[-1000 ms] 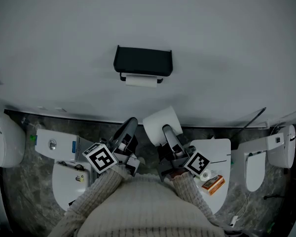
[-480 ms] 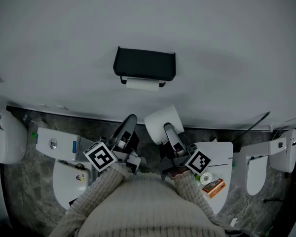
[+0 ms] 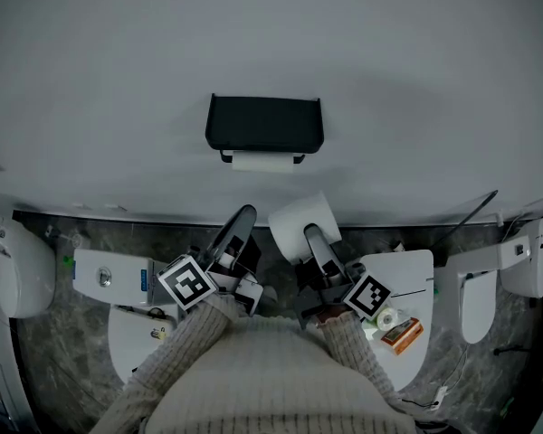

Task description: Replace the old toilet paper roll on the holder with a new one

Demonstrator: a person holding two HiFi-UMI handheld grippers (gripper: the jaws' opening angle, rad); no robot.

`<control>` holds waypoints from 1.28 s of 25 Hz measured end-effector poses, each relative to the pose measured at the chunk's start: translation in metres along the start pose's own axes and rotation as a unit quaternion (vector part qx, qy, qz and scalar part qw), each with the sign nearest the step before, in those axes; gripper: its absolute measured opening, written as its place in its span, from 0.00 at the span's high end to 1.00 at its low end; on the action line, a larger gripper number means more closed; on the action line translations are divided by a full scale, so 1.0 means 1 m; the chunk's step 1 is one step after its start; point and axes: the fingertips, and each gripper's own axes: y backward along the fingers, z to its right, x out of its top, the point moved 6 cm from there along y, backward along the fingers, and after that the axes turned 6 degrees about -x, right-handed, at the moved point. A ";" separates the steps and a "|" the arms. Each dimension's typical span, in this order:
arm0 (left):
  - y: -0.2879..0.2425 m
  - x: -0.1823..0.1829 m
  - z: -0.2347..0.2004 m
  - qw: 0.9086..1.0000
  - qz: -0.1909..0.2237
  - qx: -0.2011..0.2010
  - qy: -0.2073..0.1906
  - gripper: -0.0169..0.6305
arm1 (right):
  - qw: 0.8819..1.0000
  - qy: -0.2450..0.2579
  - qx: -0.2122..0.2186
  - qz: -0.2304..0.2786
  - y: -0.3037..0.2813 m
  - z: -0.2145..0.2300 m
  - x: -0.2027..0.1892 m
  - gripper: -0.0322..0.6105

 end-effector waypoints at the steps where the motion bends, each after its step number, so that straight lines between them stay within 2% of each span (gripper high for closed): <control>1: -0.002 0.001 0.000 1.000 0.006 -0.008 0.011 0.97 | 1.000 -0.001 -0.002 0.001 -0.001 0.001 0.000 0.34; 3: -0.007 0.003 -0.003 0.999 0.016 -0.024 0.028 0.96 | 1.000 -0.003 -0.006 0.005 -0.002 0.003 0.001 0.34; 7: -0.014 0.007 -0.003 0.999 0.020 -0.038 0.027 0.94 | 1.000 0.000 -0.006 0.010 -0.005 0.003 0.005 0.34; 13: -0.023 0.009 -0.007 0.998 0.022 -0.033 0.041 0.78 | 1.000 -0.003 -0.006 0.013 -0.009 0.002 0.009 0.34; 18: -0.033 0.020 -0.016 0.996 0.055 -0.034 0.059 0.68 | 1.000 -0.013 -0.011 0.017 -0.011 0.007 0.014 0.34; 25: -0.046 0.030 -0.025 0.994 0.081 -0.030 0.069 0.58 | 1.000 -0.013 -0.016 0.020 -0.013 0.011 0.019 0.34; 32: -0.063 0.036 -0.026 0.994 0.078 -0.043 0.069 0.56 | 0.999 -0.017 -0.024 0.025 -0.016 0.015 0.023 0.34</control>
